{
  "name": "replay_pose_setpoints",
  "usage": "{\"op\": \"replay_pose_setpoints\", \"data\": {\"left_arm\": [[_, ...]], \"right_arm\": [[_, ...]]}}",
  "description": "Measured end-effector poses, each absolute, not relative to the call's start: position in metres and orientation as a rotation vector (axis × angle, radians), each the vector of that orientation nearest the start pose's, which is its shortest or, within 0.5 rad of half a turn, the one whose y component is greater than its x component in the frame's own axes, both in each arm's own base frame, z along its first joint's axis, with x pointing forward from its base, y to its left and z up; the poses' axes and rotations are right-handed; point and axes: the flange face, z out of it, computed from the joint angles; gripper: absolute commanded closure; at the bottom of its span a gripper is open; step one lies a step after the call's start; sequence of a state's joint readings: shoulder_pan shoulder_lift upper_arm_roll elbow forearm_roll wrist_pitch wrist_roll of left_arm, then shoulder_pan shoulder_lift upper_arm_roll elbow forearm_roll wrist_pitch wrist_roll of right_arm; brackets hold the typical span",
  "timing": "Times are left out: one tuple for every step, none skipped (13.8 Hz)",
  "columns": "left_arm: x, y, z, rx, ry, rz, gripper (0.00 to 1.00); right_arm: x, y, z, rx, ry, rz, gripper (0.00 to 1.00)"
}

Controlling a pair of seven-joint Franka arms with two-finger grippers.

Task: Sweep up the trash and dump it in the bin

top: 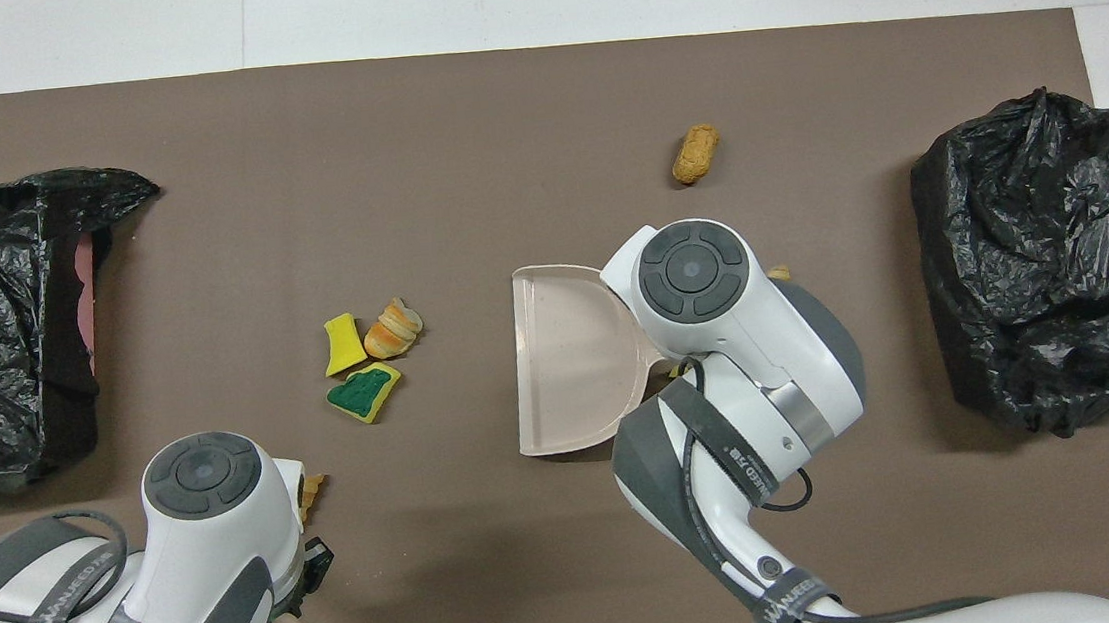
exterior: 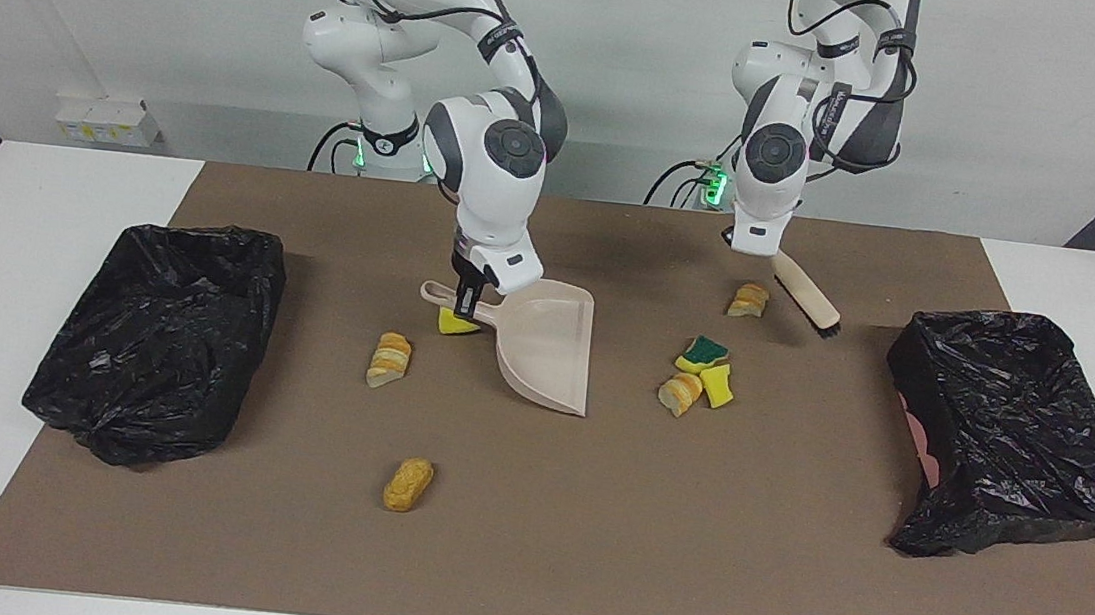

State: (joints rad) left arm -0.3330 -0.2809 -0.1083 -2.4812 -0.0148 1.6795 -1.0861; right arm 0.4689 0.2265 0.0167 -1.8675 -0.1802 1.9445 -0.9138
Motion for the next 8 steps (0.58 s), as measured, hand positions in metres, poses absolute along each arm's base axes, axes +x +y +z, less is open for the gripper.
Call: {"op": "replay_pose_setpoints", "data": {"left_arm": [[0.334,-0.16,0.354,-2.568,-0.922,0.506,1.0],[0.331,-0.161,0.345,-2.573,-0.951,0.498,1.0],[0.33,-0.164,0.34,-2.591,-0.979,0.498,1.0],[0.331,-0.167,0.337,-2.622,-1.006,0.493,1.0],[0.334,-0.171,0.336,-2.651,-1.021,0.481,1.0],[0.337,-0.173,0.336,-2.681,-1.019,0.473,1.0],[0.34,-0.176,0.337,-2.71,-1.006,0.472,1.0],[0.346,-0.178,0.338,-2.743,-0.985,0.464,1.0]], "right_arm": [[0.534,0.267,0.384,-2.404,-2.19,0.293,1.0],[0.534,0.267,0.384,-2.404,-2.19,0.292,1.0],[0.534,0.267,0.384,-2.404,-2.19,0.292,1.0],[0.534,0.267,0.384,-2.404,-2.19,0.292,1.0],[0.534,0.267,0.384,-2.404,-2.19,0.292,1.0],[0.534,0.267,0.384,-2.404,-2.19,0.292,1.0],[0.534,0.267,0.384,-2.404,-2.19,0.292,1.0],[0.534,0.267,0.384,-2.404,-2.19,0.292,1.0]]}}
